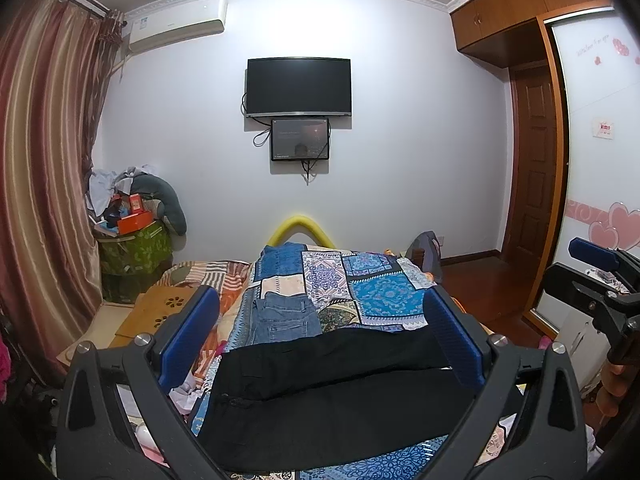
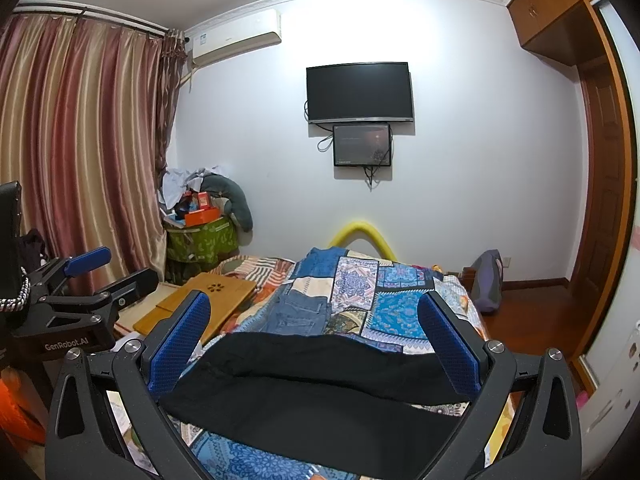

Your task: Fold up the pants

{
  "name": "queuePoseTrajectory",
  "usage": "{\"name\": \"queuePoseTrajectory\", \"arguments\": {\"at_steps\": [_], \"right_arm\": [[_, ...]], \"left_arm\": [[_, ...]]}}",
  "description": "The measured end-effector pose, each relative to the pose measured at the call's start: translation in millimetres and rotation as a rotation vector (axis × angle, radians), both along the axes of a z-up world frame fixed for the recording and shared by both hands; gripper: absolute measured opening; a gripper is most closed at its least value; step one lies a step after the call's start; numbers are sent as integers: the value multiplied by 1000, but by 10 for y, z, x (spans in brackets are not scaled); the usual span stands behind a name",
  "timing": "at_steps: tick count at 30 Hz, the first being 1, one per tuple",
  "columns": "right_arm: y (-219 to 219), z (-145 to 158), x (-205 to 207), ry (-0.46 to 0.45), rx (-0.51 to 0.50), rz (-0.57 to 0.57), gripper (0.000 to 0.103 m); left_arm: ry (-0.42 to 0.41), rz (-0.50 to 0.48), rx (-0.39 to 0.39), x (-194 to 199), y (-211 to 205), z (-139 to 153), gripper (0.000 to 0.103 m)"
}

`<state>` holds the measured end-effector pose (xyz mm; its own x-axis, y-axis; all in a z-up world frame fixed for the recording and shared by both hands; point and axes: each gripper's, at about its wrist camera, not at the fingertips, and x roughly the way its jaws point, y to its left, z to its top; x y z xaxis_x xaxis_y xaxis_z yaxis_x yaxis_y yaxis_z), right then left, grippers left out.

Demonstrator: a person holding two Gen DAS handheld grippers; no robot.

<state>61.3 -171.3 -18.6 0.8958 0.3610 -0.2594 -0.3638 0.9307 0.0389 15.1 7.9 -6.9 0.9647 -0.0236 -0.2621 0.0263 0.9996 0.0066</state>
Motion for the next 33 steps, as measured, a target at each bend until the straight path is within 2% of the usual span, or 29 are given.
{"name": "queuePoseTrajectory", "arguments": {"at_steps": [24,33], "right_arm": [[14,-67,3,4,2,-2,103],[60,-198,215,52,11,6,103]], "left_arm": [[17,-5,-18,60,74,-20,103],[63,19,-15,351,199,-167,103]]}}
